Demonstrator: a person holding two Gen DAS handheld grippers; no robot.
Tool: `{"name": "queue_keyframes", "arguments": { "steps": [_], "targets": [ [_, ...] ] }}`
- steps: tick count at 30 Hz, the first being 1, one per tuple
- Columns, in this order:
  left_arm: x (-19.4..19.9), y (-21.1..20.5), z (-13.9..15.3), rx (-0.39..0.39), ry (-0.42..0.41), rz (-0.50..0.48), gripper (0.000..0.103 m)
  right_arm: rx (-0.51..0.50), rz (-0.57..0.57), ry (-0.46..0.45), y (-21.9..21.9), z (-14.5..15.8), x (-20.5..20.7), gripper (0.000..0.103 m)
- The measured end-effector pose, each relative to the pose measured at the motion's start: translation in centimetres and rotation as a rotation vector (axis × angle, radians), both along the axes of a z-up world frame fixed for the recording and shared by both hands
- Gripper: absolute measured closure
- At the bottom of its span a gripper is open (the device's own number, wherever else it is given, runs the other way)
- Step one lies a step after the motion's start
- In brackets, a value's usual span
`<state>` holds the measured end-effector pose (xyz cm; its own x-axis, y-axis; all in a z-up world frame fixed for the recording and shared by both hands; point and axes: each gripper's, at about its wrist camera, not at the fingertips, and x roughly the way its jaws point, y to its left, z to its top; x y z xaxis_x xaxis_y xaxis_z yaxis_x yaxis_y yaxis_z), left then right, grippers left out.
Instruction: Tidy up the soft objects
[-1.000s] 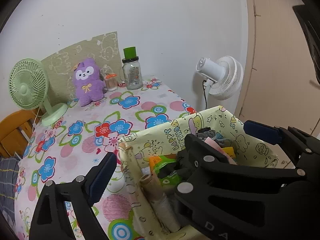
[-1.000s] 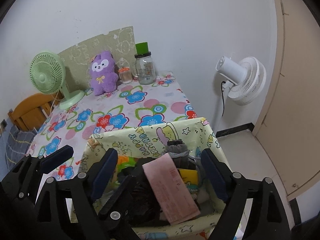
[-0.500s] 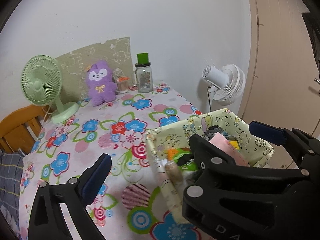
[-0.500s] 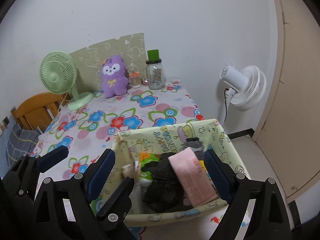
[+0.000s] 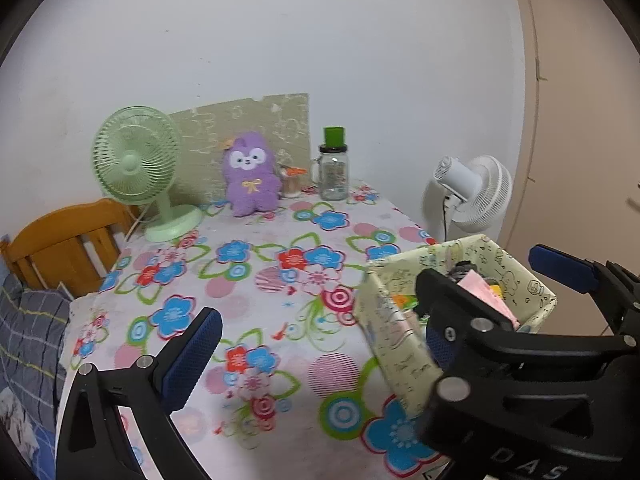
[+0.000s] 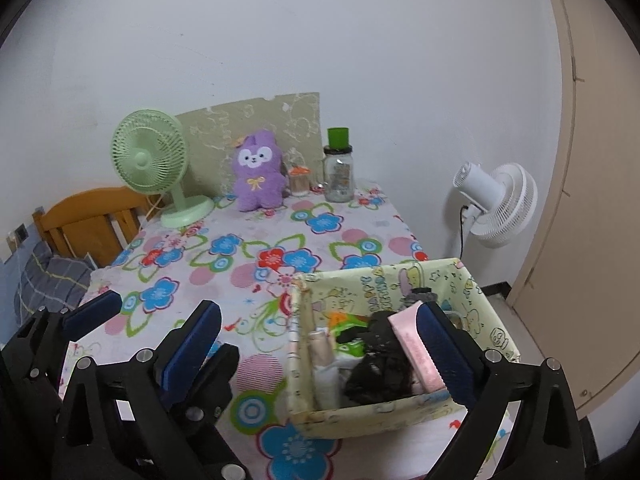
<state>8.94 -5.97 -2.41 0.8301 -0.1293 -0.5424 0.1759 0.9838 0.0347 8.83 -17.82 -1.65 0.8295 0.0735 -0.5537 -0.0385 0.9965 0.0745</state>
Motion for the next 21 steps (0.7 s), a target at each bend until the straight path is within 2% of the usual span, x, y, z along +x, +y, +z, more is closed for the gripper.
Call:
{"name": "queue_keyframes", "arguments": {
  "steps": [13, 21],
  "targets": [
    [-3.2, 6.3, 0.9, -0.010, -0.065, 0.105, 0.000, 0.001, 0.047, -0.053, 4.2, 1.4, -2.6, 0.002],
    [-4.9, 8.4, 1.5, -0.007, -0.112, 0.155, 0.000, 0.008, 0.068, -0.093, 5.2, 2.1, -3.8, 0.002]
  ]
}}
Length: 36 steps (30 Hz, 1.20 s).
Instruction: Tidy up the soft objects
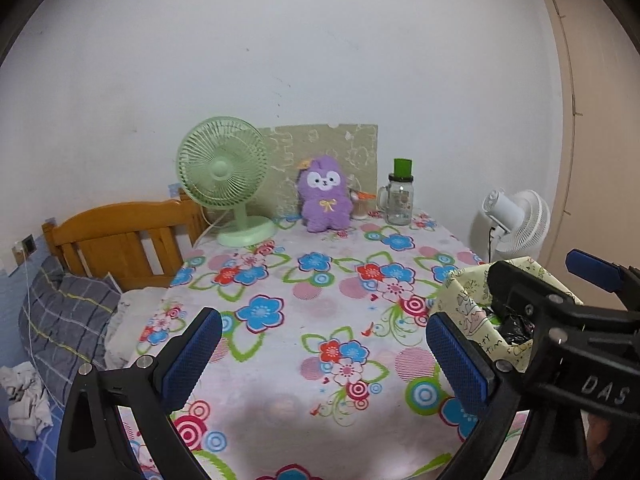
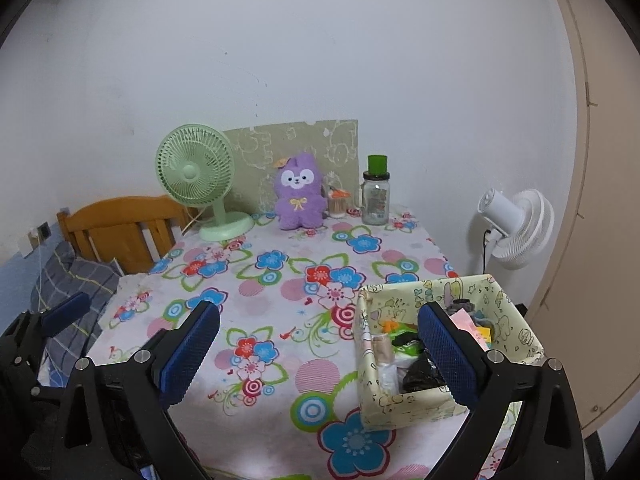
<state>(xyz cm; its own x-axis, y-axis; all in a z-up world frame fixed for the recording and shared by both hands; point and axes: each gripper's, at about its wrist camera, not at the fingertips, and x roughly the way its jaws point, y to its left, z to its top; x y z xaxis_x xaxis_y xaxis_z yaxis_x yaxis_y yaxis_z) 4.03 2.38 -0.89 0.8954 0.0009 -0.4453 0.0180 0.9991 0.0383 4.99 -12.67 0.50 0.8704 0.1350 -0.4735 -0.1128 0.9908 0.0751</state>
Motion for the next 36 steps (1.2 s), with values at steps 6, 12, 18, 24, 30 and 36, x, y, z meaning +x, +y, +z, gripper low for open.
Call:
{"name": "queue_keyframes", "arguments": {
  "steps": [6, 12, 18, 24, 30, 36],
  "targets": [
    [-0.6, 0.9, 0.2, -0.013, -0.013, 0.021, 0.000, 0.000, -0.004, -0.022, -0.5, 0.3, -0.7, 0.002],
    [-0.7, 1.4, 0.2, -0.033, -0.018, 0.043, 0.000, 0.002, -0.017, -0.043, -1.2, 0.4, -1.4, 0.000],
    [-0.8, 1.5, 0.4, -0.042, -0.026, 0.050, 0.000, 0.005, -0.024, -0.041, -1.6, 0.2, -1.3, 0.000],
    [-0.6, 1.3, 0.3, -0.039, -0.022, 0.046, 0.000, 0.003, -0.030, -0.038, -1.7, 0.1, -1.1, 0.000],
    [-0.6, 1.3, 0.3, -0.042, -0.024, 0.045, 0.000, 0.004, -0.032, -0.041, -1.8, 0.1, -1.1, 0.000],
    [-0.6, 1.3, 0.3, -0.041, -0.023, 0.044, 0.000, 0.005, -0.032, -0.039, -1.8, 0.1, -1.1, 0.000]
  ]
}}
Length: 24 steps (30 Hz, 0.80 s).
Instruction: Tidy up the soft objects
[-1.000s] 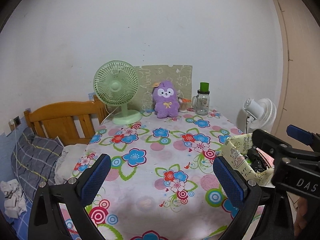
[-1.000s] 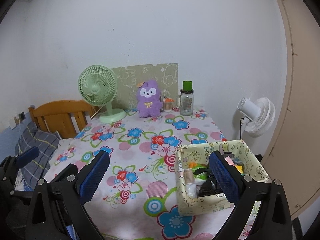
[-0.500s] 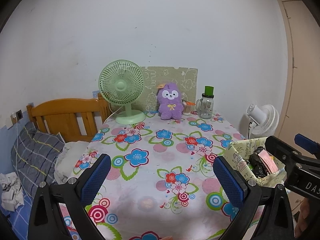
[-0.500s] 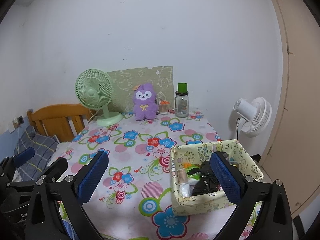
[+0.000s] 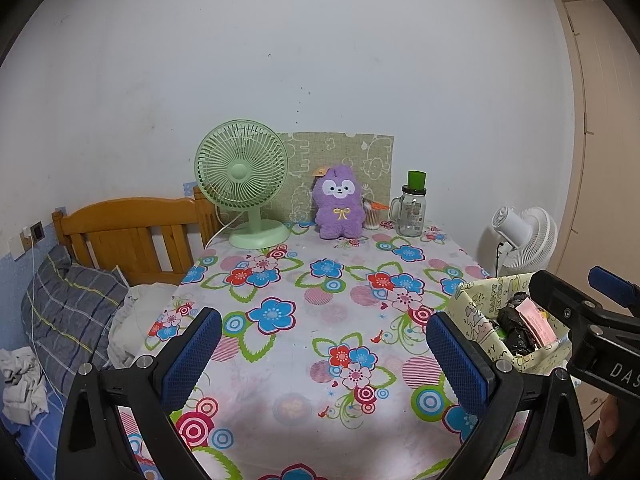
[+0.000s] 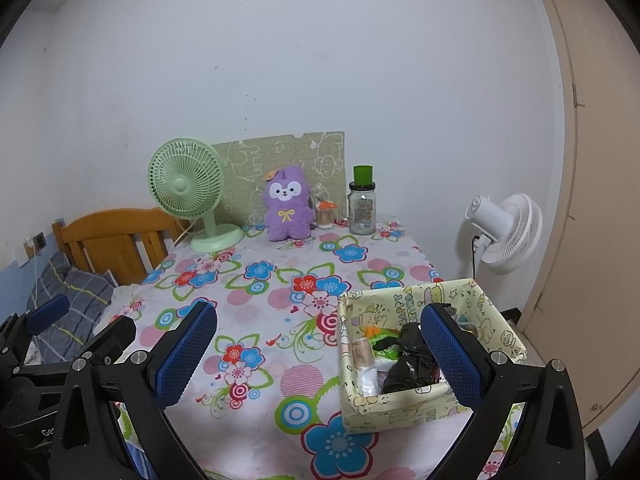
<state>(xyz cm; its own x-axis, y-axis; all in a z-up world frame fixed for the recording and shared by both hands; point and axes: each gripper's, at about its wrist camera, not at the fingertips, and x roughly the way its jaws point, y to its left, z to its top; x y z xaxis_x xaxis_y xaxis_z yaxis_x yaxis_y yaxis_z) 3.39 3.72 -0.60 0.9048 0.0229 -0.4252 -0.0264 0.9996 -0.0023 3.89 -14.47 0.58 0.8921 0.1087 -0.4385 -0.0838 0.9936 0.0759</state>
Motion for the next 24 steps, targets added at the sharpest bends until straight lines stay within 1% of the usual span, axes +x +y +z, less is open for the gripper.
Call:
{"name": "queue_keyframes", "arguments": {
  "steps": [24],
  "targets": [
    [0.09, 0.01, -0.06, -0.002, 0.000, 0.001, 0.000, 0.003, -0.005, -0.001, 0.04, -0.03, 0.16, 0.000]
  ]
}}
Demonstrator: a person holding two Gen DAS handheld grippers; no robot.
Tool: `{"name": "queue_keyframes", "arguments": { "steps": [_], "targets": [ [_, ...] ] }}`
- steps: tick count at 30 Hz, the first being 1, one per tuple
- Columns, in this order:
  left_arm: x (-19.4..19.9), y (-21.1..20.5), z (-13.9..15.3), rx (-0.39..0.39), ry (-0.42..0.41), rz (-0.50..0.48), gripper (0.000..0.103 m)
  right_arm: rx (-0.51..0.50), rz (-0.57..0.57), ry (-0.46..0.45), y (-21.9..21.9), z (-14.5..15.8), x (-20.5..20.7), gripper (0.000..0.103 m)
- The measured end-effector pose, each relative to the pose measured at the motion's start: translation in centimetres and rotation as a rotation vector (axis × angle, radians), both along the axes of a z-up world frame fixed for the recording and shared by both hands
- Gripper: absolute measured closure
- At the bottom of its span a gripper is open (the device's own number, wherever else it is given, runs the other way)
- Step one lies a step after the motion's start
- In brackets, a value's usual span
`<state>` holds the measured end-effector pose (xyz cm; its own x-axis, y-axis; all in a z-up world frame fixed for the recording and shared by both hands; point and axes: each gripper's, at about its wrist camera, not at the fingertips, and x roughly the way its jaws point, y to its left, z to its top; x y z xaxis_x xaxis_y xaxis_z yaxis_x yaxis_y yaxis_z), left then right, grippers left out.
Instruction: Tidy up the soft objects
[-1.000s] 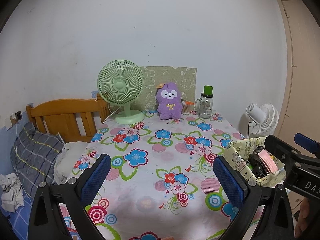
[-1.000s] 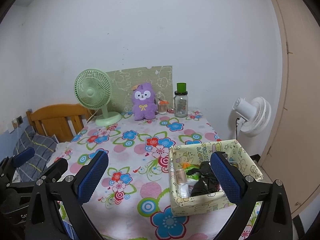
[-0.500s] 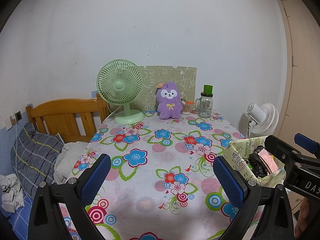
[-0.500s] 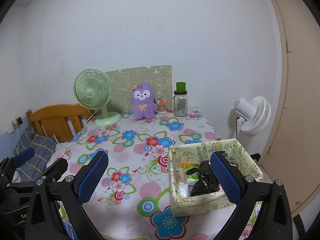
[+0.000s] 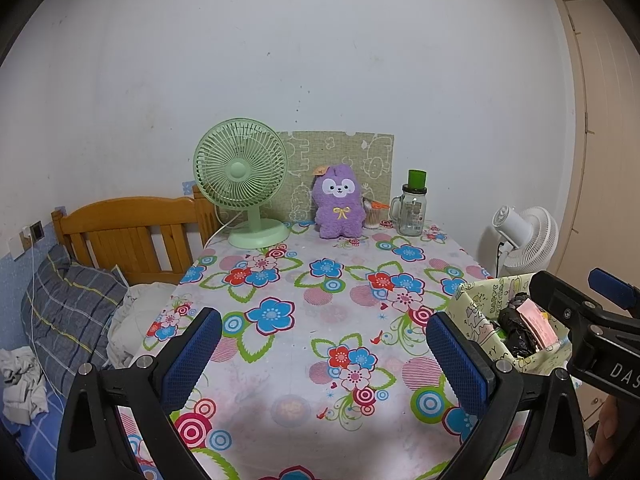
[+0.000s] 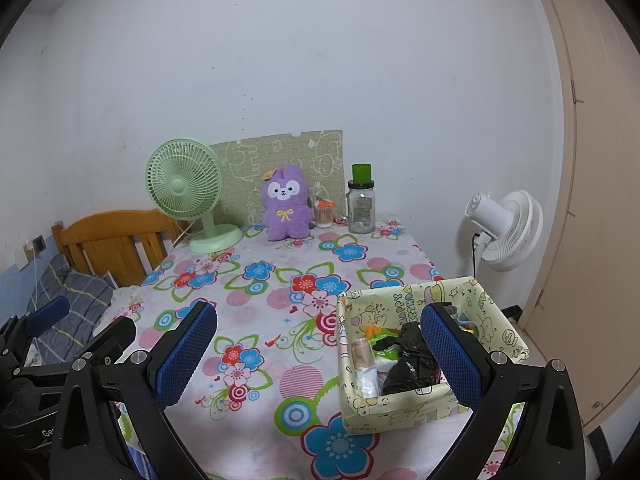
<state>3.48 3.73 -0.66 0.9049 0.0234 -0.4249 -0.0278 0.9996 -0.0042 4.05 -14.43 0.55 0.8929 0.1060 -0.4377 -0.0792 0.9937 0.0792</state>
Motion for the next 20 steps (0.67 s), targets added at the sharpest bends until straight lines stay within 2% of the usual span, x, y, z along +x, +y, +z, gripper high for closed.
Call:
{"name": "queue_keyframes", "arguments": {
  "steps": [20],
  "targets": [
    [0.10, 0.01, 0.03, -0.001, 0.002, 0.000, 0.000, 0.001, -0.004, 0.000, 0.03, -0.16, 0.10, 0.000]
  ]
}}
